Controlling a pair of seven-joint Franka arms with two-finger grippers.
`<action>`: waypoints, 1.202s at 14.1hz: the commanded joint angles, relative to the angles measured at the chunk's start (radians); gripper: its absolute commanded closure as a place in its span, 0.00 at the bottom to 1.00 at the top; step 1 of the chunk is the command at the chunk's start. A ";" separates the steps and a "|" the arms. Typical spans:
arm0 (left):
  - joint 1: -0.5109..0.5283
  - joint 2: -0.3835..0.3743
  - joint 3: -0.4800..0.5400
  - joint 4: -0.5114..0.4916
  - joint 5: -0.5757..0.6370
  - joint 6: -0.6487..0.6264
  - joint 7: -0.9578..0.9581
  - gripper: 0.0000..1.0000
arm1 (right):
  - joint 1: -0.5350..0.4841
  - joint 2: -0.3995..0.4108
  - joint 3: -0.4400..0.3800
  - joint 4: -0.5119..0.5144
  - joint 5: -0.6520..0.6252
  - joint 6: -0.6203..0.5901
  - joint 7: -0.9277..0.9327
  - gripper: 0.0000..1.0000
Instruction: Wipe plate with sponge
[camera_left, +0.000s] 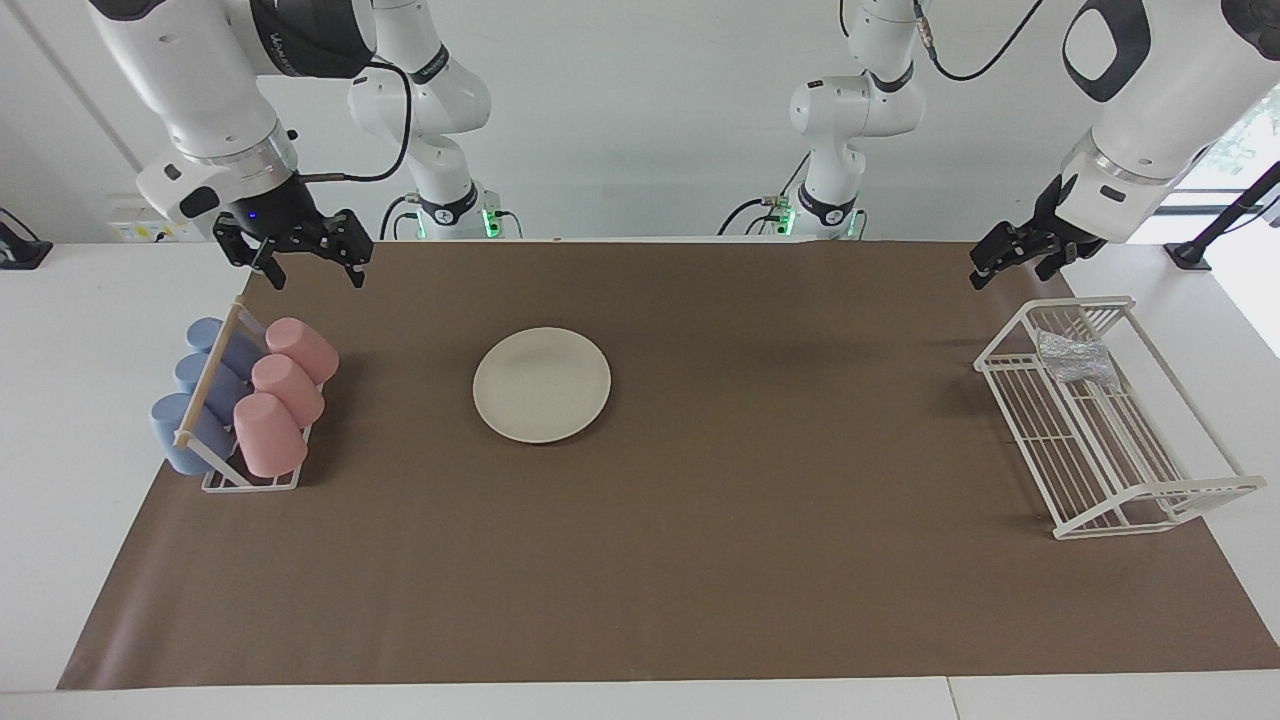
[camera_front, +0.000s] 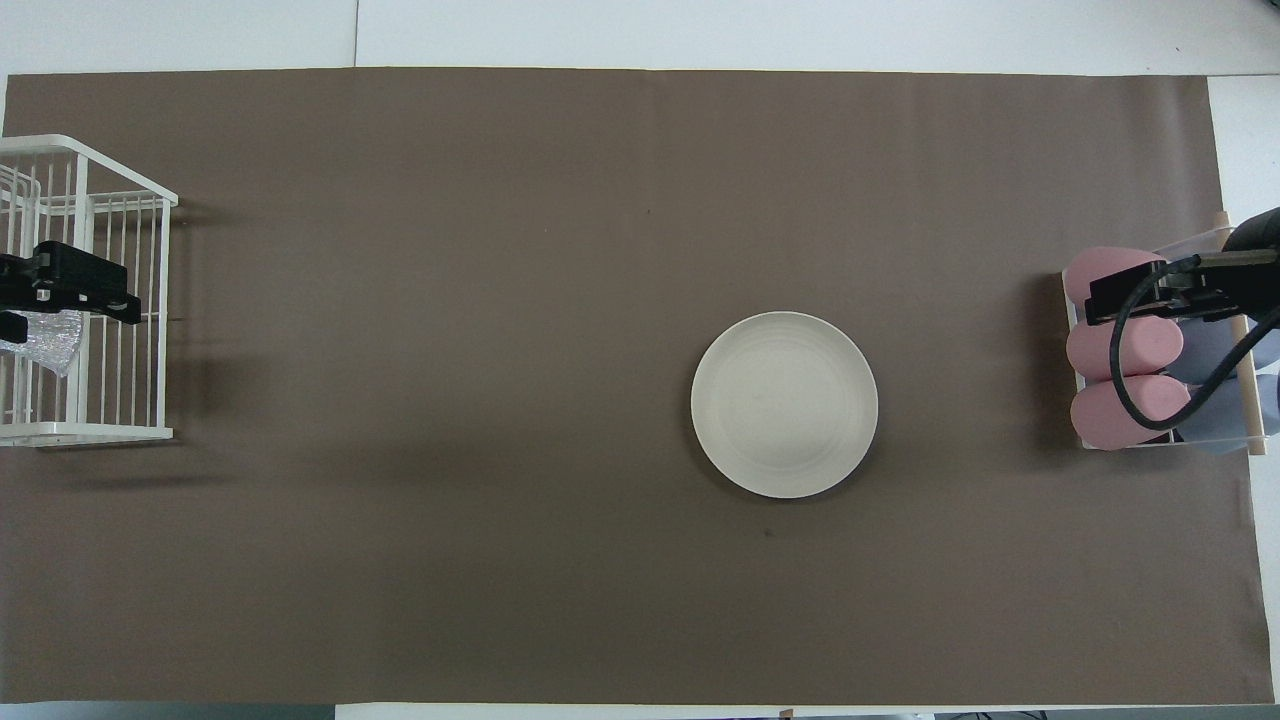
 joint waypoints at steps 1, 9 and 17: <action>0.009 -0.027 -0.004 -0.037 -0.011 0.024 0.017 0.00 | -0.001 -0.001 0.007 0.006 -0.009 0.006 0.021 0.00; 0.019 -0.027 -0.002 -0.037 -0.012 0.031 0.002 0.00 | 0.000 -0.009 0.010 -0.004 -0.006 0.008 0.039 0.00; -0.016 -0.093 -0.005 -0.200 0.211 0.159 -0.066 0.00 | 0.020 -0.016 0.027 -0.027 -0.003 0.083 0.173 0.00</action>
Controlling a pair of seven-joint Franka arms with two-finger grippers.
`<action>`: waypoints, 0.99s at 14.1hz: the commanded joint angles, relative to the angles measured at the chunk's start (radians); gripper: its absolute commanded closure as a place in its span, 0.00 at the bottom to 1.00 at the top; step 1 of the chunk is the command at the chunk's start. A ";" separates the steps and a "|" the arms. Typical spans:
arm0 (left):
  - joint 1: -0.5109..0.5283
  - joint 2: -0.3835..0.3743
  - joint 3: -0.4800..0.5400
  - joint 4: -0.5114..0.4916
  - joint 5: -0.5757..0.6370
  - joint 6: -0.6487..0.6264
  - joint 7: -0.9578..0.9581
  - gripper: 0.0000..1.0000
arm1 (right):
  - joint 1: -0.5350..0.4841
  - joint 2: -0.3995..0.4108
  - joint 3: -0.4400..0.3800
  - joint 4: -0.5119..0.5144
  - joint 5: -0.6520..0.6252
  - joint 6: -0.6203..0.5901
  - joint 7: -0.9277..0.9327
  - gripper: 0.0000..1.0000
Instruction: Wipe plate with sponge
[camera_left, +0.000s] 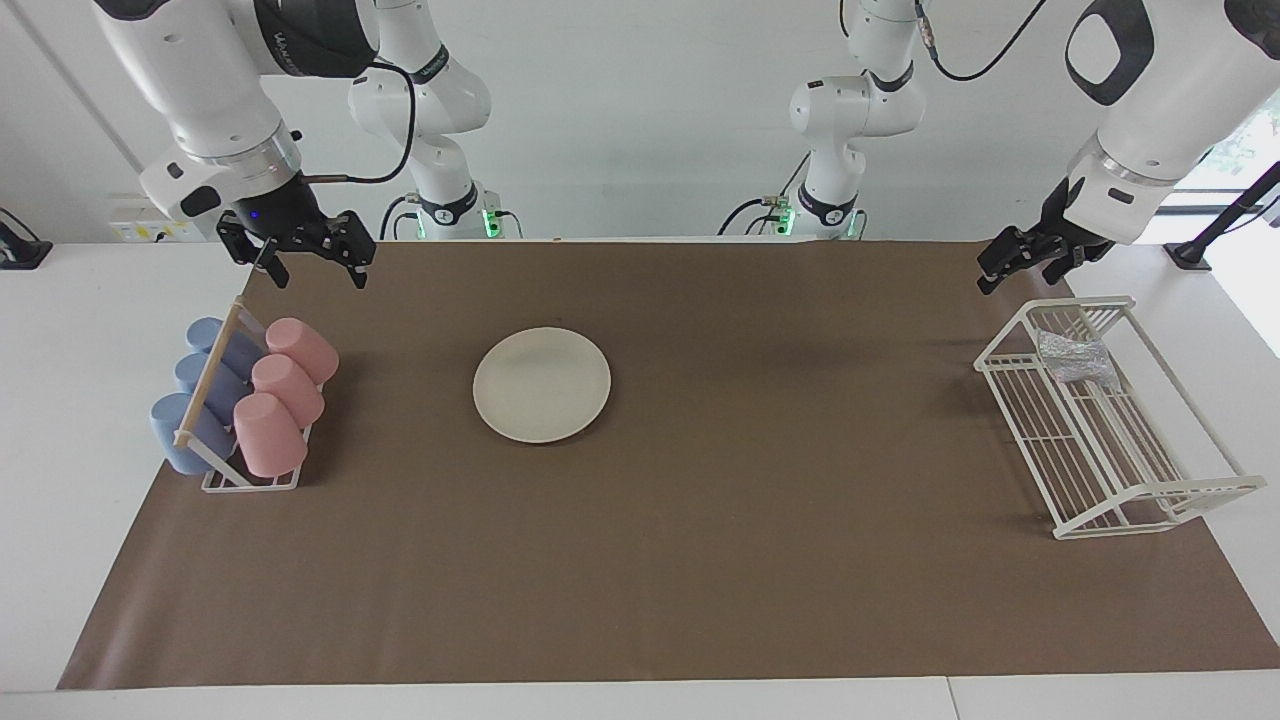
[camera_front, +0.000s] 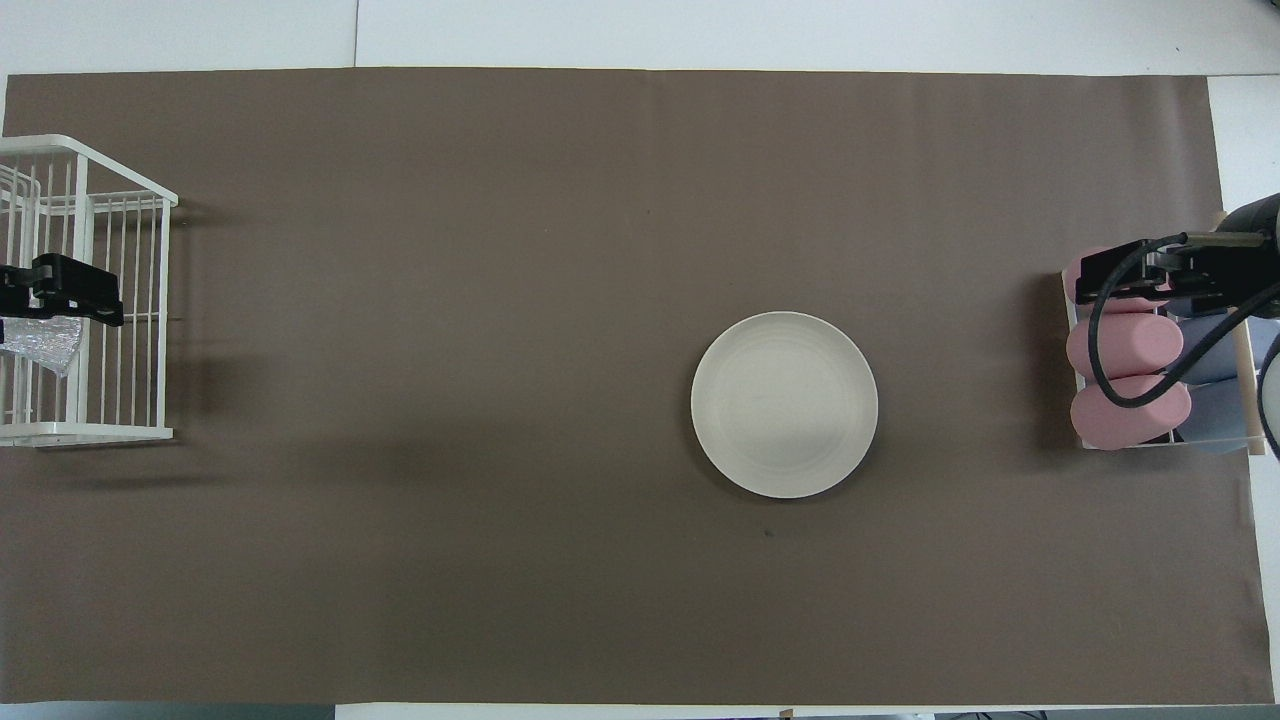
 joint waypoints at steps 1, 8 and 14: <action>-0.016 -0.043 0.001 -0.081 0.091 0.031 -0.045 0.00 | 0.014 -0.013 0.015 -0.001 -0.002 0.012 0.042 0.00; -0.098 0.077 -0.002 -0.184 0.482 0.136 -0.214 0.00 | 0.030 0.117 0.092 0.215 -0.006 -0.036 0.039 0.00; -0.132 0.094 -0.002 -0.335 0.793 0.190 -0.326 0.00 | 0.136 0.122 0.092 0.235 -0.011 -0.063 0.472 0.00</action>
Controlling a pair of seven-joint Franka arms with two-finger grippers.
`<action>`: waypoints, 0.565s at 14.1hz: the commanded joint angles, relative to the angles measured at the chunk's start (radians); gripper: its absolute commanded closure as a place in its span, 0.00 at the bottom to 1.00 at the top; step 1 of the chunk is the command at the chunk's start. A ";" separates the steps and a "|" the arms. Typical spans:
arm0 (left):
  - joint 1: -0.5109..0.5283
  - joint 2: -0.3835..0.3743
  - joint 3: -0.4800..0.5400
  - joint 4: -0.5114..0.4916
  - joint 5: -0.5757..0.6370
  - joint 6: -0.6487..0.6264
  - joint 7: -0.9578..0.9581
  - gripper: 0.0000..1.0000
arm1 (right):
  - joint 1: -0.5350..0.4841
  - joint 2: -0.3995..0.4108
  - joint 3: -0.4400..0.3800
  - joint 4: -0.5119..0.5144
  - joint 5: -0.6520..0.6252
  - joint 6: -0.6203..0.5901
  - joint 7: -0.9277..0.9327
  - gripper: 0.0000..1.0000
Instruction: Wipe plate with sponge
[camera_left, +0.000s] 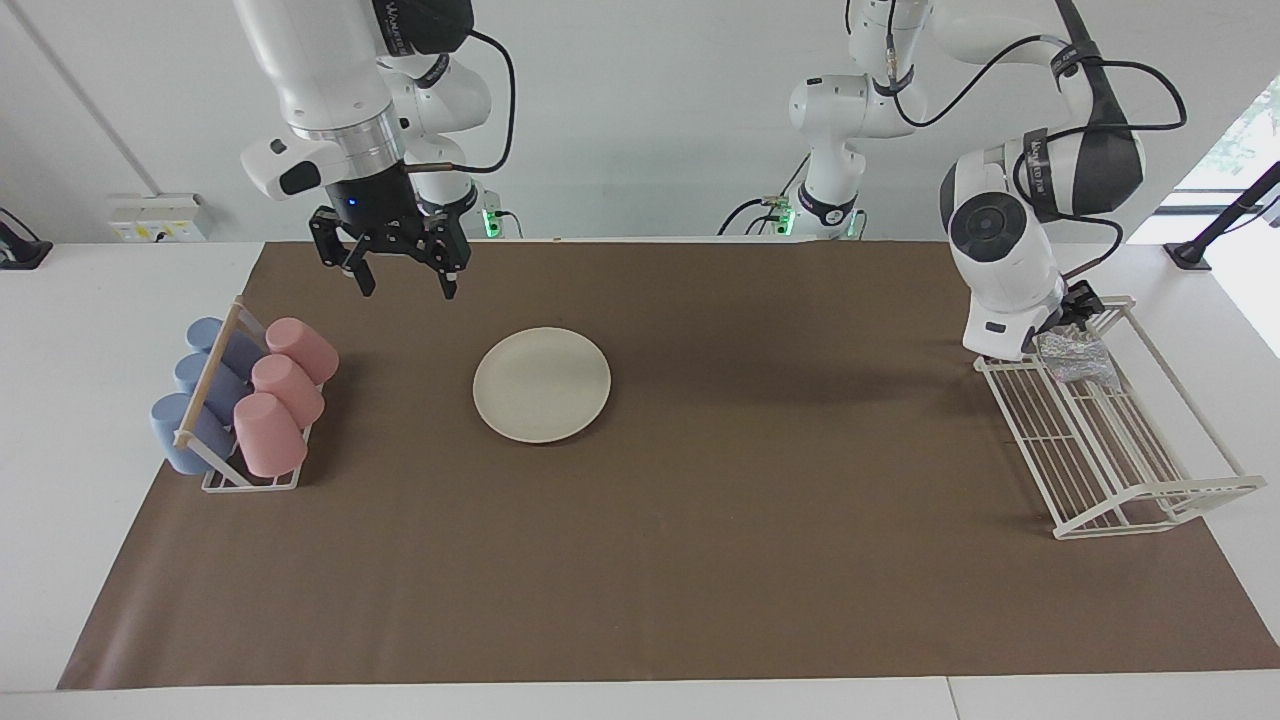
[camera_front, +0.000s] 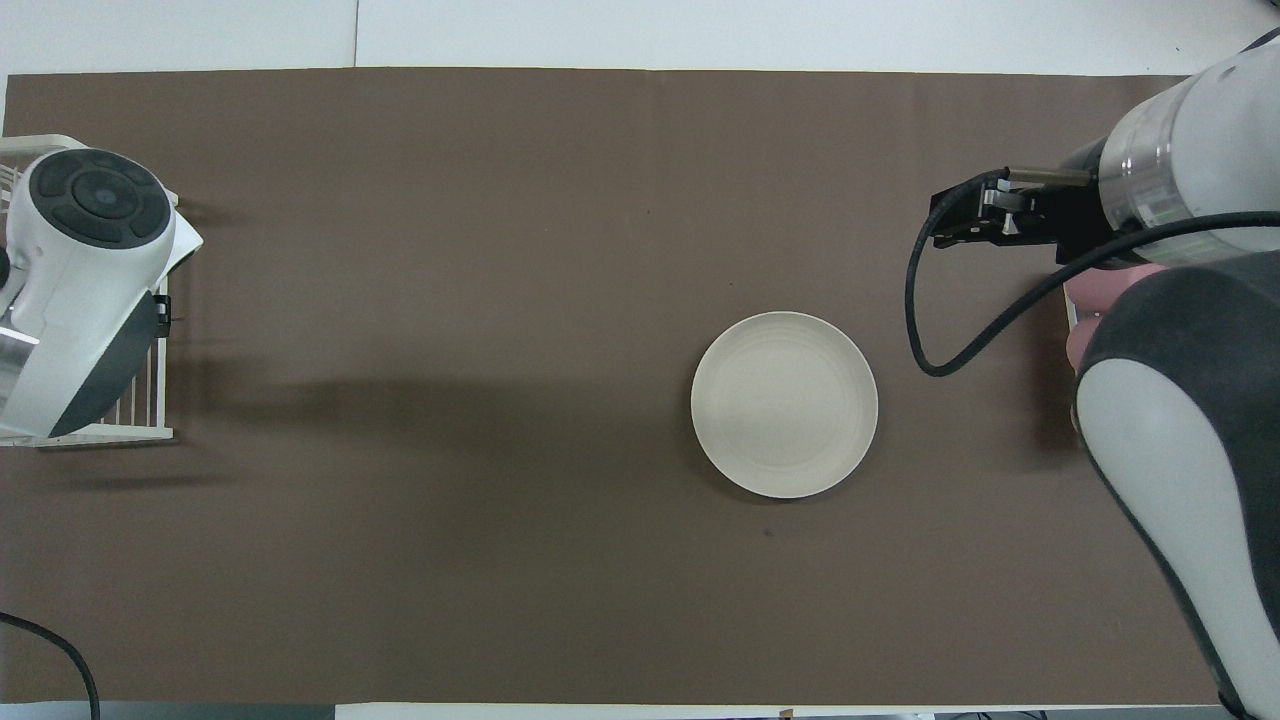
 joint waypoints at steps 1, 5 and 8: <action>-0.022 -0.022 0.011 -0.094 0.137 0.047 -0.083 0.00 | 0.024 0.011 0.001 0.032 -0.006 -0.059 0.218 0.00; -0.010 -0.022 0.012 -0.108 0.139 0.084 -0.125 0.00 | 0.108 -0.008 0.003 0.007 -0.005 -0.090 0.473 0.00; 0.007 -0.022 0.012 -0.109 0.140 0.096 -0.125 0.00 | 0.148 -0.038 0.004 -0.046 -0.003 -0.087 0.607 0.00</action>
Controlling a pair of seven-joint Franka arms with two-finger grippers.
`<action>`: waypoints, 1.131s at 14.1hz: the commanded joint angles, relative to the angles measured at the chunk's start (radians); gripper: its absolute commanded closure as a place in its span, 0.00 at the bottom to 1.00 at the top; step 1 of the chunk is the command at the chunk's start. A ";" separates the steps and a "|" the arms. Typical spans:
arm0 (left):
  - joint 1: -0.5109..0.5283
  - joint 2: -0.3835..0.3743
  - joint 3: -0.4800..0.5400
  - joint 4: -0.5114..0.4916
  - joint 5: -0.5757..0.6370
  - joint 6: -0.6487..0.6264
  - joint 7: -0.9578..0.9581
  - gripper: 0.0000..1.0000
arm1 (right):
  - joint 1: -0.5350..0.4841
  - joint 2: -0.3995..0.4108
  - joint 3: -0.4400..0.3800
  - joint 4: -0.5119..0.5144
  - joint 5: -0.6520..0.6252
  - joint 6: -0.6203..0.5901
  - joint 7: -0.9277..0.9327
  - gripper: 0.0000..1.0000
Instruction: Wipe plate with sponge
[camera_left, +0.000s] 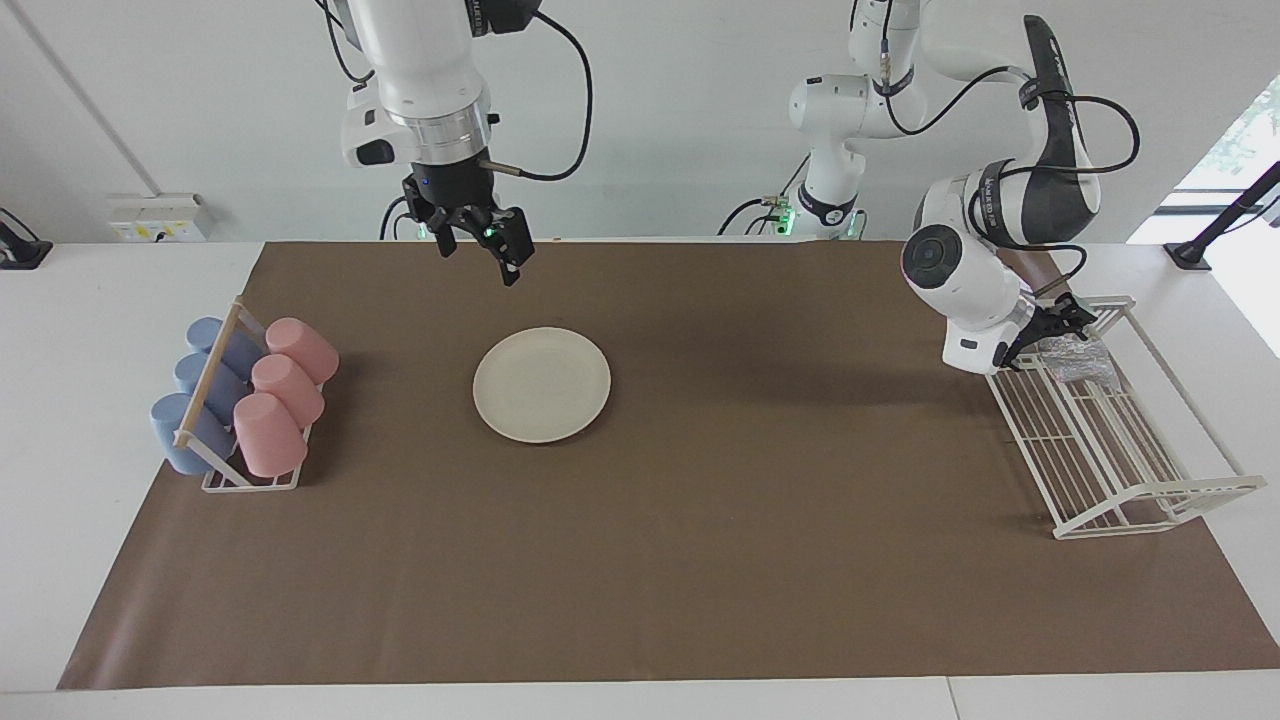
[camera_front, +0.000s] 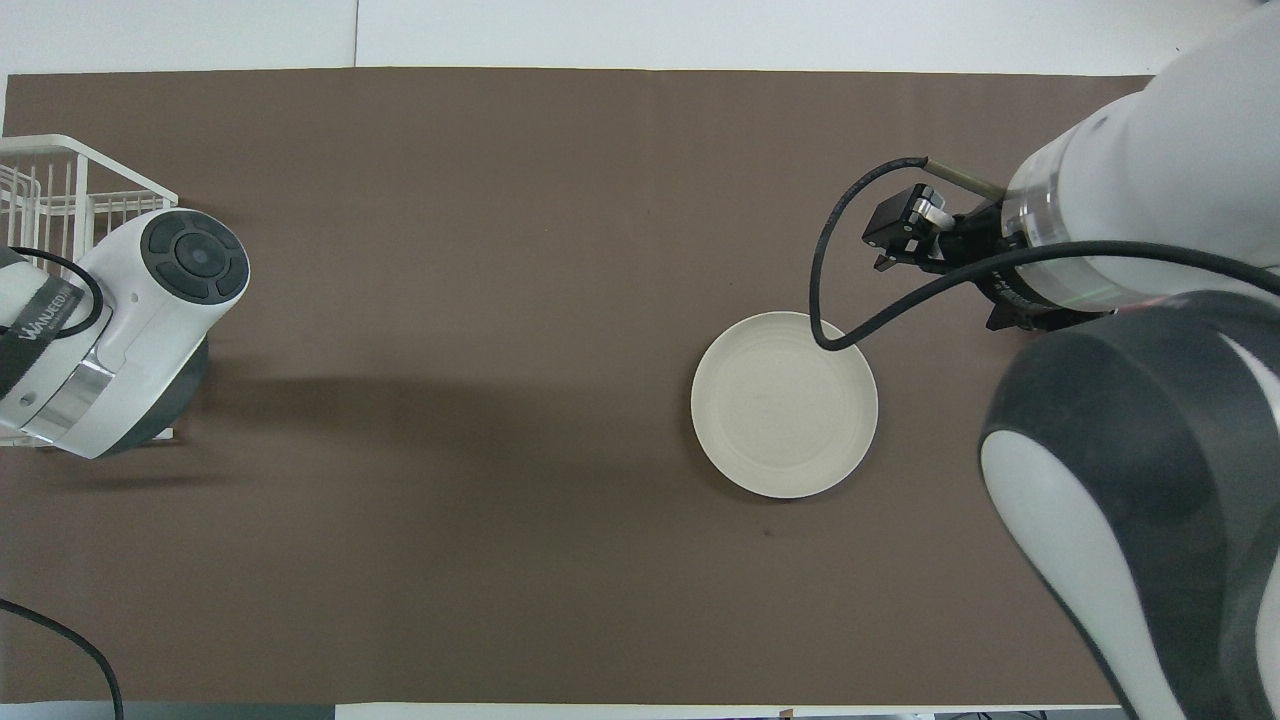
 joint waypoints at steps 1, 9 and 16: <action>0.015 -0.022 0.003 -0.033 0.024 0.041 -0.018 0.00 | 0.012 -0.038 0.003 -0.054 -0.003 -0.004 0.090 0.00; 0.043 -0.020 0.003 -0.034 0.023 0.075 -0.026 0.23 | 0.031 -0.040 0.009 -0.058 0.014 -0.002 0.266 0.00; 0.043 -0.019 0.002 -0.030 0.023 0.072 -0.037 1.00 | 0.031 -0.050 0.040 -0.069 0.052 -0.007 0.409 0.00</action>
